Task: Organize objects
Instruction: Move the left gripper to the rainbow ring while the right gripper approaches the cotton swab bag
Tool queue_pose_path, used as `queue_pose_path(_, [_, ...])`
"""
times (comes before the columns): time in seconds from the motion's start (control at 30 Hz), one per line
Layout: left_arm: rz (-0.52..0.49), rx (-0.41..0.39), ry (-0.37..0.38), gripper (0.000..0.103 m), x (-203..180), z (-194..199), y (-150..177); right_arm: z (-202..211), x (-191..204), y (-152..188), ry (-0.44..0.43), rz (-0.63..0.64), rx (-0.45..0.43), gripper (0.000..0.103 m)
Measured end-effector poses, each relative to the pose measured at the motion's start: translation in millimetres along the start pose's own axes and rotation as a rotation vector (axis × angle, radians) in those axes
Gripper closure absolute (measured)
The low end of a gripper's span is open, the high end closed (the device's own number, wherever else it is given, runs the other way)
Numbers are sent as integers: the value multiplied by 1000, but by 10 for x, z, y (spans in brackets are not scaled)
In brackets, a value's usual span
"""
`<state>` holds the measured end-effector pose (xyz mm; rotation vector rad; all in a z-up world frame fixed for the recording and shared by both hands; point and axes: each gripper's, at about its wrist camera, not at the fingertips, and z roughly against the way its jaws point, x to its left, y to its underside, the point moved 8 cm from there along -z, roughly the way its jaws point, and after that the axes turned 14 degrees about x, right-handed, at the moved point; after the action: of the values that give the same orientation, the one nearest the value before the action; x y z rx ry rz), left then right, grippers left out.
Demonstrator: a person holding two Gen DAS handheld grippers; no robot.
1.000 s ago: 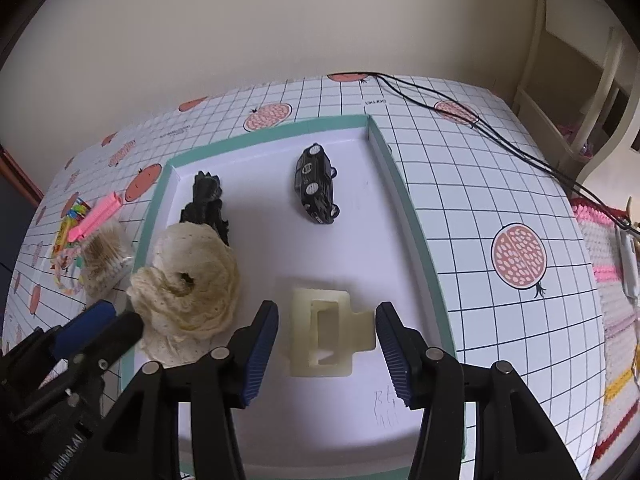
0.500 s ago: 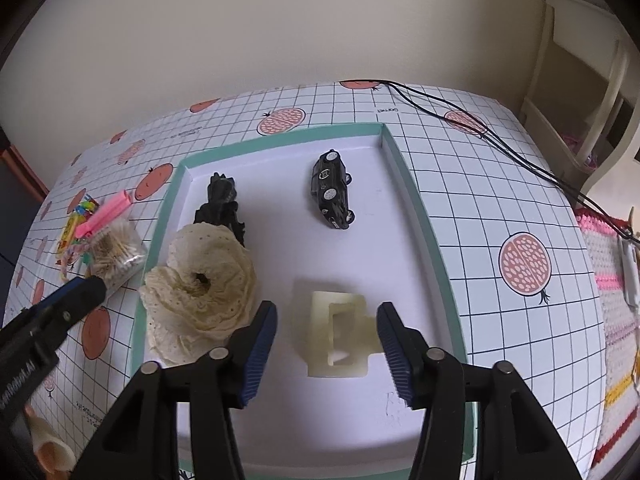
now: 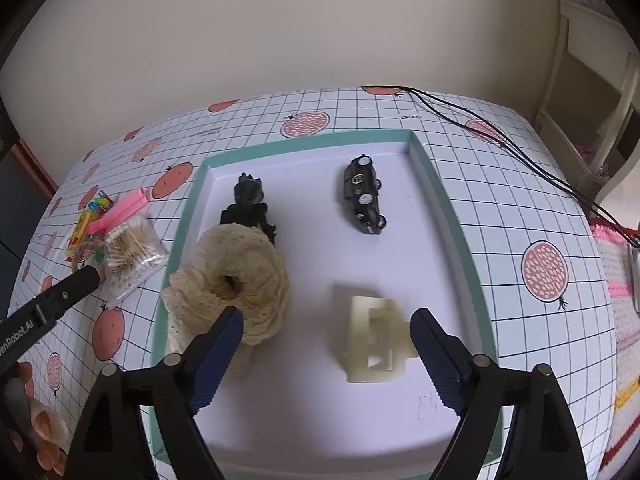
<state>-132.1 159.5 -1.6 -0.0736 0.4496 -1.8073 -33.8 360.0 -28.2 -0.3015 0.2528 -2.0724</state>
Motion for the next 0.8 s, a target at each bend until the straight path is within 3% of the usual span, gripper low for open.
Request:
queue_pose_path(0.1, [13,-7,-12,22,69,0,-14,-3,28,6,3,7,-4,3])
queue_pose_path(0.17, [20,-16,-18,18,100,10,-20,3,29,5,1,4,-6,0])
queue_pose_path(0.3, [50,-59,-33,0,193,68,-54,3,30,0,2,-1,-9,0])
queue_pose_path(0.8, [110,-60,-36,0,475,87,-100,10,104,-37,12,2,-17,0])
